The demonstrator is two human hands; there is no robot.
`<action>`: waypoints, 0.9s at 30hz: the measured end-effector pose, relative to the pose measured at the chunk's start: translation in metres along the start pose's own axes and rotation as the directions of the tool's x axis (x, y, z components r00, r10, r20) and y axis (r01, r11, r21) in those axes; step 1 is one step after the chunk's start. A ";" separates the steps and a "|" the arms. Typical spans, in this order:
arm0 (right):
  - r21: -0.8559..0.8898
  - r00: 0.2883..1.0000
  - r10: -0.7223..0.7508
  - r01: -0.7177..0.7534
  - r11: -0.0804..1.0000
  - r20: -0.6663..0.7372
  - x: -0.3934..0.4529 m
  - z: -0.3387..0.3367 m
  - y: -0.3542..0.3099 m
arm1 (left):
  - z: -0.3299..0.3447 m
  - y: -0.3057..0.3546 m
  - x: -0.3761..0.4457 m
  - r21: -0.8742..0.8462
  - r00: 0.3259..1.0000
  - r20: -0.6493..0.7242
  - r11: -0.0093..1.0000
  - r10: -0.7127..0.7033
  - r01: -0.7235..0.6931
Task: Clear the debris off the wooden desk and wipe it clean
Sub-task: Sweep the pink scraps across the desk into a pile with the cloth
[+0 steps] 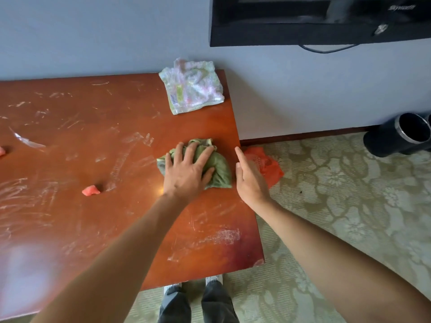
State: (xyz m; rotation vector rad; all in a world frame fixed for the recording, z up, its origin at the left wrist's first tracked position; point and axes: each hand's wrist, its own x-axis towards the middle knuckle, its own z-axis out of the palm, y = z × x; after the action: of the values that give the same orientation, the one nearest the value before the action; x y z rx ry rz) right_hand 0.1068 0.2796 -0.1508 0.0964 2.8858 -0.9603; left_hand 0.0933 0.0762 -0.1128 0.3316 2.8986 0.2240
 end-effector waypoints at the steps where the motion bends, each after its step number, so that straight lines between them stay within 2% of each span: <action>1: 0.009 0.999 -0.009 0.009 1.000 -0.038 -0.003 0.005 0.001 | -0.001 -0.001 0.004 -0.010 1.000 -0.003 1.000 -0.012 0.012; 4: -0.025 0.993 -0.016 0.014 1.000 -0.119 0.000 0.012 0.008 | -0.001 -0.001 0.004 -0.030 0.999 -0.036 0.999 0.016 -0.017; 10: -0.070 0.987 -0.026 0.015 0.997 -0.156 0.000 0.014 0.006 | 0.021 -0.002 -0.051 0.000 0.976 -0.060 0.977 0.212 -0.212; 12: -0.122 0.985 -0.018 -0.004 0.992 -0.174 0.000 0.015 0.005 | 0.019 -0.004 -0.045 0.019 0.977 -0.052 0.979 0.205 -0.204; 17: -0.223 0.968 -0.045 -0.011 0.975 -0.246 0.002 0.015 0.003 | 0.015 0.015 -0.033 -0.049 0.993 -0.101 0.997 0.053 -0.058; 20: -0.205 0.969 -0.037 -0.015 0.979 -0.246 0.001 0.015 0.001 | 0.026 0.021 -0.070 -0.079 0.982 -0.135 0.987 0.131 -0.143; 23: -0.190 0.967 -0.030 -0.019 0.982 -0.253 -0.001 0.015 -0.001 | 0.038 0.027 -0.114 -0.071 0.961 -0.101 0.962 0.257 -0.265; 27: -0.209 0.968 -0.028 -0.026 0.977 -0.250 0.000 0.016 0.001 | 0.038 0.031 -0.104 -0.008 0.972 -0.049 0.973 0.231 -0.232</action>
State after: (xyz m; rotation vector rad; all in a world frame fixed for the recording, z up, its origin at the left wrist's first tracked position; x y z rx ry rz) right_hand 0.1077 0.2708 -0.1640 0.2154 3.2000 -0.6781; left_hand 0.2076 0.0857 -0.1239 0.6720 2.9003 0.2932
